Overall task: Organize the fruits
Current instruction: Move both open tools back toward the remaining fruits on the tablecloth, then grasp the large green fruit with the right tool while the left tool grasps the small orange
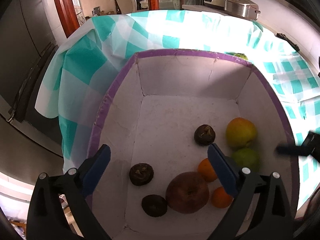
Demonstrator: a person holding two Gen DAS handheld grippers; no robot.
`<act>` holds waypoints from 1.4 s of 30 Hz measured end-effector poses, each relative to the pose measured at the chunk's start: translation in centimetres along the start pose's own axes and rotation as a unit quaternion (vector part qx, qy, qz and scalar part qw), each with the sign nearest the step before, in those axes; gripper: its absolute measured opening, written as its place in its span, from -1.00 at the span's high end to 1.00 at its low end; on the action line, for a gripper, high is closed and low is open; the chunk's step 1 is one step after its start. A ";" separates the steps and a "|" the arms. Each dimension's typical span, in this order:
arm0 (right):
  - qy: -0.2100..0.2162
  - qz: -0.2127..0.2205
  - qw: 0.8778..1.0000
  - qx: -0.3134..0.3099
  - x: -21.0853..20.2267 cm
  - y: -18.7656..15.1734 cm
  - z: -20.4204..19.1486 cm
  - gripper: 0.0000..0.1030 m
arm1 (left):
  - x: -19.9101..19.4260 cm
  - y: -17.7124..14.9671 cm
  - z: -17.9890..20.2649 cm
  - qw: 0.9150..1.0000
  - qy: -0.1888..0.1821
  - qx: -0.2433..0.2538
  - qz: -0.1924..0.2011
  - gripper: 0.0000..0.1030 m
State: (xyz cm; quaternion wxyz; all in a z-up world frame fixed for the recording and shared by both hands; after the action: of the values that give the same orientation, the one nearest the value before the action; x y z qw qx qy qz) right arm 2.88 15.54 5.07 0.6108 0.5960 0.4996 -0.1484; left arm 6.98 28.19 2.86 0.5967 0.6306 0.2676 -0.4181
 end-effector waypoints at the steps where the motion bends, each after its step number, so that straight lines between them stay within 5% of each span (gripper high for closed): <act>1: -0.006 0.008 1.000 0.019 -0.3 0.4 1.2 -0.66 | 0.1 0.0 -0.2 1.000 0.004 -0.009 -0.001 -0.95; 5: 0.016 0.035 0.994 0.103 -0.9 1.4 6.3 -0.61 | 0.6 -0.2 -0.7 0.999 0.005 -0.029 -0.013 -0.95; 7: -0.012 0.023 0.993 0.112 -0.4 1.5 8.7 -0.70 | 0.8 -0.1 -0.8 0.999 0.003 -0.034 -0.018 -0.95; 10: 0.022 0.027 0.981 0.189 -0.3 2.3 12.3 -0.69 | 1.7 -0.3 -1.1 0.997 -0.020 -0.058 -0.044 -0.95; 14: -0.058 0.020 0.982 0.178 0.7 3.4 19.2 -0.69 | 2.3 0.6 -1.7 0.992 -0.019 -0.103 -0.072 -0.95; 21: -0.150 -0.021 0.970 0.191 8.4 6.4 30.5 -0.69 | 3.1 10.6 3.1 0.988 -0.038 -0.147 -0.003 -0.95; 29: -0.206 -0.035 0.973 0.094 17.8 11.9 34.2 -0.68 | 9.0 19.0 12.6 0.987 -0.096 -0.129 -0.006 -0.95; 34: -0.199 -0.024 0.978 0.054 18.0 11.6 34.1 -0.27 | 13.7 20.5 15.4 0.985 -0.084 -0.142 -0.055 -0.95; 38: -0.186 0.004 0.977 0.101 14.4 7.7 36.4 -0.28 | 17.4 22.0 16.2 0.982 -0.062 -0.158 -0.083 -0.95; 42: -0.181 0.014 0.972 0.147 10.6 3.6 38.8 -0.29 | 22.0 24.0 16.9 0.987 0.010 -0.133 -0.091 -0.95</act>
State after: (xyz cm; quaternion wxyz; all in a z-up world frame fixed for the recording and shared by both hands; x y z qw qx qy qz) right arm 27.39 -13.20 -9.30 0.5990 0.6492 0.3449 -0.3173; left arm 34.68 4.68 -1.99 0.6317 0.5231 0.3833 -0.4248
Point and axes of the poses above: each gripper's, at about its wrist camera, not at the fingertips, and x roughly the way its jaws point, z to its right, y to its top, the point moved 8 cm from there along x, roughly the way its jaws point, and after that the axes turned 10 degrees about -y, right-handed, at the moved point
